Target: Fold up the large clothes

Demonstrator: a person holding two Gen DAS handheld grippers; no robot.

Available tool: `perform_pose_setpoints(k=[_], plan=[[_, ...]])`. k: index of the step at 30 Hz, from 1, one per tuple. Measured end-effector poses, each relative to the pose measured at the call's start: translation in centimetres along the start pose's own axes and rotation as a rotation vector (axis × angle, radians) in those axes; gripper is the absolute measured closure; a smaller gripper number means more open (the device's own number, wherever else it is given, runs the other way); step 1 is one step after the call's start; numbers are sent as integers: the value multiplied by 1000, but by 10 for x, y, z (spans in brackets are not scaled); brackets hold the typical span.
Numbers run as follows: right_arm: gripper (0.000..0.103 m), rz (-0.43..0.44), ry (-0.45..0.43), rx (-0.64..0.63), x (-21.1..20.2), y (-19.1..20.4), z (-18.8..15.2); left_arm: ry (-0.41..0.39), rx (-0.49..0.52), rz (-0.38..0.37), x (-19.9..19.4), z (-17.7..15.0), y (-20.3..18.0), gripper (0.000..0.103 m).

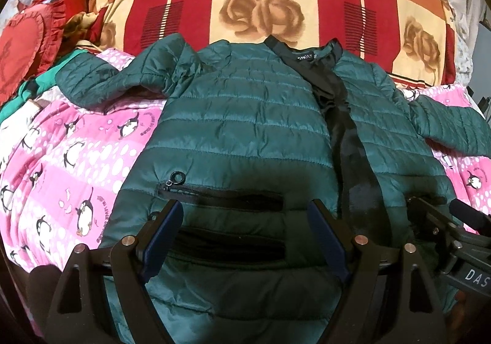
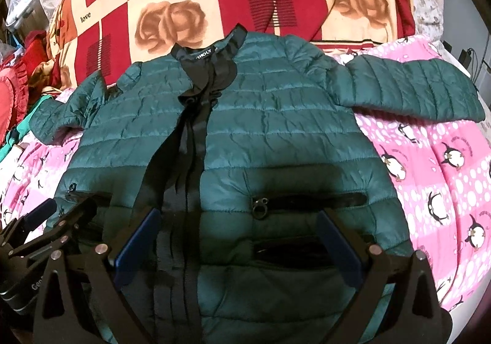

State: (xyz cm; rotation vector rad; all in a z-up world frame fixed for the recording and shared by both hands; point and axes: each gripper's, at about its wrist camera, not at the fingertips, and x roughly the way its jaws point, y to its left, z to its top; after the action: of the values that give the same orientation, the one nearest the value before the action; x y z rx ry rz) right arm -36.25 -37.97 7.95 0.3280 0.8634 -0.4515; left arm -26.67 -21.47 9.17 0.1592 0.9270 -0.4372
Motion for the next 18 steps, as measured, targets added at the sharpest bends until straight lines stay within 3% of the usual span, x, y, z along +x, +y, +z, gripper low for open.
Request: perform_pose_setpoints(k=[12,18], plan=[[0,8,1,13,5,-2,-1,3,8,9,6,-3,0,46],[0,-4,42,17,8,-6,0,3,8,10,7,-3,0,46]])
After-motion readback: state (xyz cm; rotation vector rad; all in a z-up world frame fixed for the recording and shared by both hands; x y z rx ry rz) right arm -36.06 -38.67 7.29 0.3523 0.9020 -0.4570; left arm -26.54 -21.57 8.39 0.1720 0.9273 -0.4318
